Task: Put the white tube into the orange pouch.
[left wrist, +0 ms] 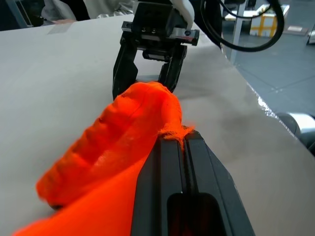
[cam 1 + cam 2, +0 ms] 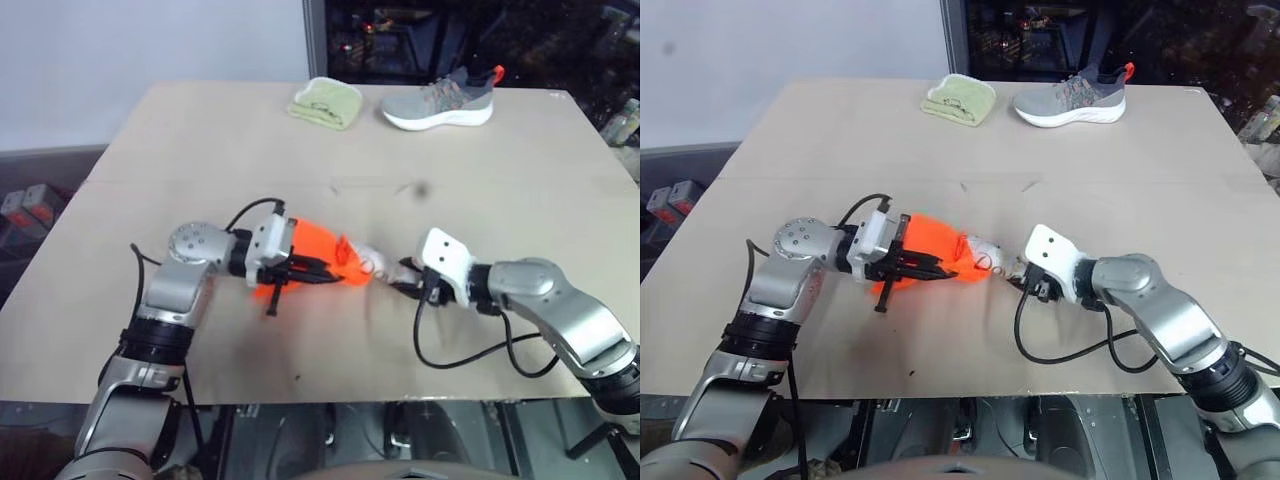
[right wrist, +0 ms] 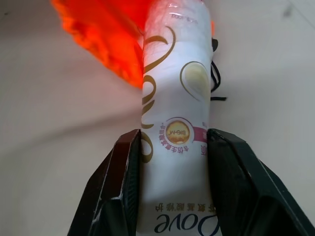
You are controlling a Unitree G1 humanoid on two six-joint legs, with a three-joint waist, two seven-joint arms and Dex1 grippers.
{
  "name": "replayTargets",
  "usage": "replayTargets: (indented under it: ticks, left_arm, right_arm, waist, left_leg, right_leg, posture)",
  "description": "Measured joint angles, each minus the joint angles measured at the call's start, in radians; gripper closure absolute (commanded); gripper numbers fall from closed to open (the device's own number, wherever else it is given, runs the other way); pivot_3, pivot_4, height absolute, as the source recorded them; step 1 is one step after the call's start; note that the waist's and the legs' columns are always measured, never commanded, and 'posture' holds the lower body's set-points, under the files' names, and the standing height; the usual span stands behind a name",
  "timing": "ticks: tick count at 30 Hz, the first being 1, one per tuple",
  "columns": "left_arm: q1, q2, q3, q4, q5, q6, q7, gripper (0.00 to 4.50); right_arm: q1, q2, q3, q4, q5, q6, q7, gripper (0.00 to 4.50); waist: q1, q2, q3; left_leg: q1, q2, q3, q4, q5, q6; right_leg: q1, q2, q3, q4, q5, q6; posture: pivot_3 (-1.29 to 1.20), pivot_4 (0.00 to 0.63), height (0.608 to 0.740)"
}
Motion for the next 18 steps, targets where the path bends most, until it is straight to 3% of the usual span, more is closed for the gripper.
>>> replayTargets:
  ticks: [12, 18]
  left_arm:
    - [-0.006, 0.004, 0.007, 0.056, 0.021, -0.076, 0.038, 4.50]
    - [-0.012, 0.006, 0.004, 0.054, 0.020, -0.097, 0.013, 4.50]
  right_arm:
    - [0.026, -0.083, -0.020, -0.032, -0.014, -0.017, 0.092, 2.53]
    - [-0.038, 0.092, -0.008, 0.028, -0.027, 0.006, 0.020, 2.53]
  waist:
    - [0.001, 0.000, 0.000]
    - [-0.002, 0.000, 0.000]
  left_leg:
    - [0.000, 0.000, 0.000, 0.000, 0.000, 0.000]
    - [0.000, 0.001, 0.000, 0.000, 0.000, 0.000]
  right_leg:
    - [0.000, 0.000, -0.001, 0.000, 0.000, 0.000]
    - [-0.001, 0.000, -0.001, 0.001, 0.000, 0.000]
  posture:
    - [0.00, 0.150, 0.740]
    - [0.00, 0.150, 0.740]
